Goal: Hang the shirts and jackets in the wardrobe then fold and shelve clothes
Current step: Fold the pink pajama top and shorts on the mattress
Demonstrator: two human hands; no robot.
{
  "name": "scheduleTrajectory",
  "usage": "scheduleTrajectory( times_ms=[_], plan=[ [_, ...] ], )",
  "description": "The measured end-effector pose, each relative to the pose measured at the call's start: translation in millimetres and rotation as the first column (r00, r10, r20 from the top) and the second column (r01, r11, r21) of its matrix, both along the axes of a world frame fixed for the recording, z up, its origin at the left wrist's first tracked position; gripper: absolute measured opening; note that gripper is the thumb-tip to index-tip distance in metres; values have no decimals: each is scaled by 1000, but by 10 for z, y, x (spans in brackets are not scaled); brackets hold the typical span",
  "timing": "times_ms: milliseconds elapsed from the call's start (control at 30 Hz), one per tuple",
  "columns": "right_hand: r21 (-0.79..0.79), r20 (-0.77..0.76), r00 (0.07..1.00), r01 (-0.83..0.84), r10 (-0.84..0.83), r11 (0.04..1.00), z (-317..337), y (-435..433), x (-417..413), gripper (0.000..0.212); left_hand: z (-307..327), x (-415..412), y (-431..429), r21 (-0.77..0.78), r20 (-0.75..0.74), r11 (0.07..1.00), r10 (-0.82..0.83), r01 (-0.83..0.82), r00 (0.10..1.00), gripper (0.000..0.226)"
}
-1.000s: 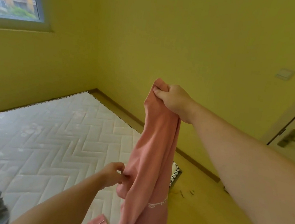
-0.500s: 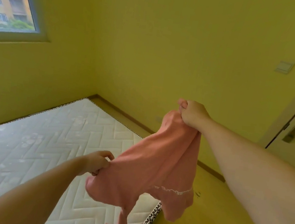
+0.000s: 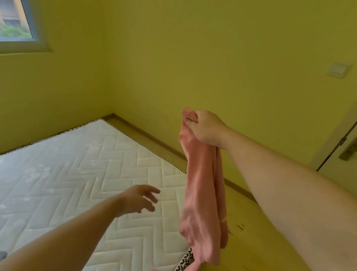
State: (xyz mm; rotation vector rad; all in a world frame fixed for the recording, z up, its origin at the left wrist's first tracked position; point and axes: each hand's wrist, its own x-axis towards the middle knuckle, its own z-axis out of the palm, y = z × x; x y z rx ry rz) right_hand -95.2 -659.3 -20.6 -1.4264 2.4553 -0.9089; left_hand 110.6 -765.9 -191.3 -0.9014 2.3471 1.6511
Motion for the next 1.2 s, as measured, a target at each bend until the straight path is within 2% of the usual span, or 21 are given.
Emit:
scheduleTrajectory(
  times_ms=[100,167,233,300,400,467,533,567,633,767,833,933,1000,1100,1200],
  plan=[
    [-16,23,997,-70,70,997,81,-1,85,25,78,-228,206,-8,-229,998,56,-59,972,66],
    [-19,26,995,-92,93,996,105,16,109,25,227,-378,307,115,-396,992,98,-56,913,60],
    [-12,9,996,-87,87,996,103,30,104,22,368,-495,367,245,-505,968,178,-57,845,42],
    [-17,-4,999,-41,41,999,102,46,71,20,469,-524,407,307,-558,944,282,-122,781,26],
    [-60,-13,999,39,-39,997,110,82,-5,18,465,-491,394,241,-565,939,342,-246,751,30],
    [-98,-27,996,84,-87,992,118,108,-56,18,421,-439,347,229,-559,949,309,-214,769,31],
    [-134,-25,994,106,-110,985,122,126,-90,20,365,-388,320,211,-533,971,214,-116,819,26],
    [-145,-25,993,113,-118,983,118,130,-95,23,317,-372,314,151,-507,984,159,-94,847,25],
    [-151,-37,990,130,-137,980,98,124,-96,26,188,-352,309,-21,-430,992,106,-127,897,22],
    [-187,-66,982,164,-179,969,75,127,-118,29,-136,-275,309,-316,-281,934,77,-169,957,4],
    [-208,-83,972,198,-219,958,96,152,-160,31,-301,-200,304,-294,-246,936,121,-193,962,11],
    [-218,-99,953,262,-288,940,126,214,-245,30,-464,-46,297,-94,-231,966,215,-241,949,32],
    [-224,-106,937,303,-333,926,126,267,-314,30,-537,56,278,-104,-192,976,170,-192,967,50],
    [-219,-112,910,369,-399,903,113,353,-415,30,-631,200,178,-115,-78,993,5,-14,997,57],
    [-207,-99,881,436,-462,876,82,461,-517,27,-671,380,-22,-227,231,943,-192,245,954,40]
  ],
)
